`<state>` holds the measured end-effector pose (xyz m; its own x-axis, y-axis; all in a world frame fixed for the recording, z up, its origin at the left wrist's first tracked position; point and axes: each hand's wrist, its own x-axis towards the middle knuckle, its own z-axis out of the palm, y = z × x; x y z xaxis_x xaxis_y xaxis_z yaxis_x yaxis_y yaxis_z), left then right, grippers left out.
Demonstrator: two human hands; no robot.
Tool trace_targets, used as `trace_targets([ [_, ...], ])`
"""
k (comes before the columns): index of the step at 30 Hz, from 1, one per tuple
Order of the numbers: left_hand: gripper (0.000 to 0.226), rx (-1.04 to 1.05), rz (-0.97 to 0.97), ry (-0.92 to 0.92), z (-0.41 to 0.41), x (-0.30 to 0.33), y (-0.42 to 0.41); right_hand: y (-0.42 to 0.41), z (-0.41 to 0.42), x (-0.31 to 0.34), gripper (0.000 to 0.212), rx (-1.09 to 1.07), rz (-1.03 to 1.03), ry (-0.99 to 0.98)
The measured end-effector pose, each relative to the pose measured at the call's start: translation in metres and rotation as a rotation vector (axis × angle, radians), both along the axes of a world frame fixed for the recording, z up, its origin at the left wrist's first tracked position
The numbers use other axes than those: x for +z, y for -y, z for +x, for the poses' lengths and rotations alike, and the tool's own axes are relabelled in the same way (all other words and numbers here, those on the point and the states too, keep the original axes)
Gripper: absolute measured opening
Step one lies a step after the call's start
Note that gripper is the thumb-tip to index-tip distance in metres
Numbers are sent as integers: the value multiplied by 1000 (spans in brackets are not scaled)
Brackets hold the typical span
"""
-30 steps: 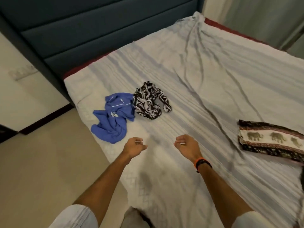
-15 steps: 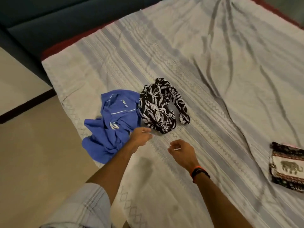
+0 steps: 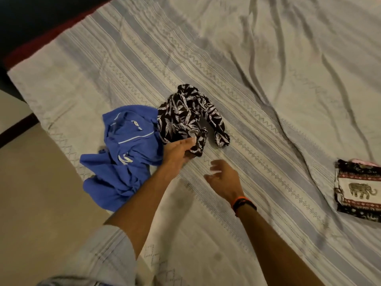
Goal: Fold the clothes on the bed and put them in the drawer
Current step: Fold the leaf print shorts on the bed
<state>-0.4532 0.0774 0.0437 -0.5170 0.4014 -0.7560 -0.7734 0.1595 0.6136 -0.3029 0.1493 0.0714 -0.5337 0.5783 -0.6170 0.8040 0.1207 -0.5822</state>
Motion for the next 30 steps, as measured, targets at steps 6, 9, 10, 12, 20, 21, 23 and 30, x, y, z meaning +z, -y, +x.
trace_targets([
  [6,30,-420,494,154,8,82,28,3,-26,22,91,91,212,-156],
  [9,35,-386,679,171,7,118,51,4,-30,51,30,147,271,-259],
  [10,35,-306,671,148,8,128,54,4,-29,63,18,125,224,-295],
  [12,46,-132,489,-1,12,143,64,5,-23,92,14,35,102,-356],
  [20,83,-487,-53,-686,95,206,108,26,18,213,19,-136,-125,-556],
  [21,83,-500,-59,-740,106,215,108,29,22,224,19,-157,-158,-578],
  [23,76,-414,-68,-859,133,238,112,39,43,251,19,-214,-257,-627],
  [30,7,-61,-270,-1360,197,320,143,76,125,322,32,-261,-424,-852],
])
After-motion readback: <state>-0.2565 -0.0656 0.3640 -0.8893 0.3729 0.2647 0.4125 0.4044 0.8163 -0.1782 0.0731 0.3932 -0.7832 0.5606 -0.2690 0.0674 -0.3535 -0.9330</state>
